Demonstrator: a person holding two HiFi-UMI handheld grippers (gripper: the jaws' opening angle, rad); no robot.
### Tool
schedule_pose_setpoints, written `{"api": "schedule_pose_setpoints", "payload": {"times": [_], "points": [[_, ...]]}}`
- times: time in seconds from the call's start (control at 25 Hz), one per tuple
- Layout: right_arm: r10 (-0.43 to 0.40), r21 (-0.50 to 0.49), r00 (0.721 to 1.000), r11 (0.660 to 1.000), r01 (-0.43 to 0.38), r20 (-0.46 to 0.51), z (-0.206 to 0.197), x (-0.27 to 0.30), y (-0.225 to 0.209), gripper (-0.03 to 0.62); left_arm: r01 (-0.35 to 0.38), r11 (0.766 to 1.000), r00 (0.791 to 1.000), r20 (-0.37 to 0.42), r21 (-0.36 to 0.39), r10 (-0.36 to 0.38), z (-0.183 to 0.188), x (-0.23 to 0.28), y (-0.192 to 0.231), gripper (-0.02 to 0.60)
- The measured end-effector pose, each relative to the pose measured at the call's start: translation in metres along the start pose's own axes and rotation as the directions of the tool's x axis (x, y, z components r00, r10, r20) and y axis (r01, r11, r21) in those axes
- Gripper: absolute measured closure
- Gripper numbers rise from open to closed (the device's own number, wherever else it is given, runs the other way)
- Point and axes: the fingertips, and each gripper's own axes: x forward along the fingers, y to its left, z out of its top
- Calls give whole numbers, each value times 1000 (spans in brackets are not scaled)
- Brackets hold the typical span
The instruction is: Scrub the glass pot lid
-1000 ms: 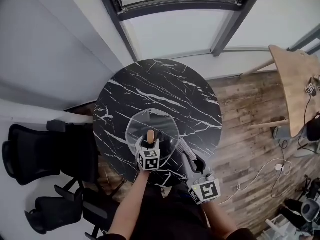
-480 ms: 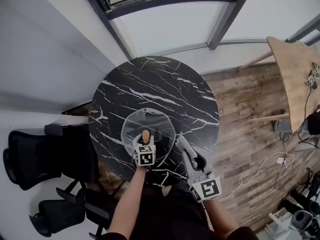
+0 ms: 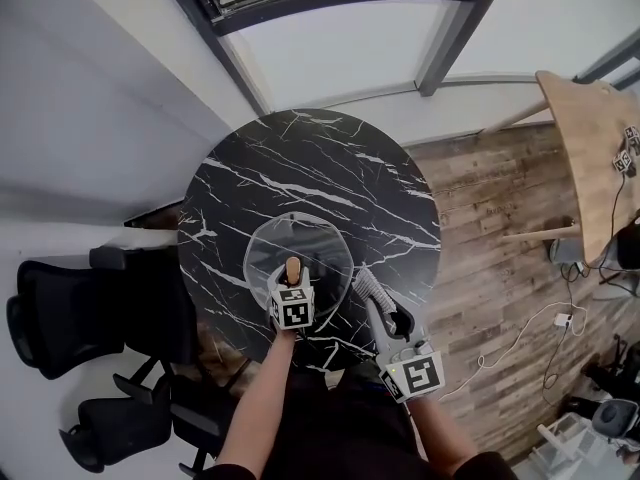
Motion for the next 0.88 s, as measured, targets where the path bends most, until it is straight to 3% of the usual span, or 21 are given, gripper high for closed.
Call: {"api": "schedule_pose_setpoints", "payload": {"times": [0.12, 0.32, 0.56, 0.72, 0.88], "points": [[-4, -1, 1000, 1000, 4, 0, 1, -2, 0, 513, -3, 1000, 1000, 15, -24, 3, -1, -2, 2, 398], [-15, -11, 1000, 1000, 15, 0, 2, -4, -7, 513, 20, 1000, 999, 37, 5, -20, -8, -10, 1, 403], [-31, -18, 999, 999, 31, -9, -2, -9, -13, 513, 61, 998, 992, 116, -21, -58, -9, -40, -3, 404], [-24, -28, 1000, 999, 23, -1, 3, -9, -10, 513, 119, 993, 977, 182, -26, -112, 6, -68, -3, 403], [6, -63, 1000, 998, -5, 20, 14, -8, -2, 513, 218, 976, 943, 261, -21, -205, 25, -95, -1, 404]]}}
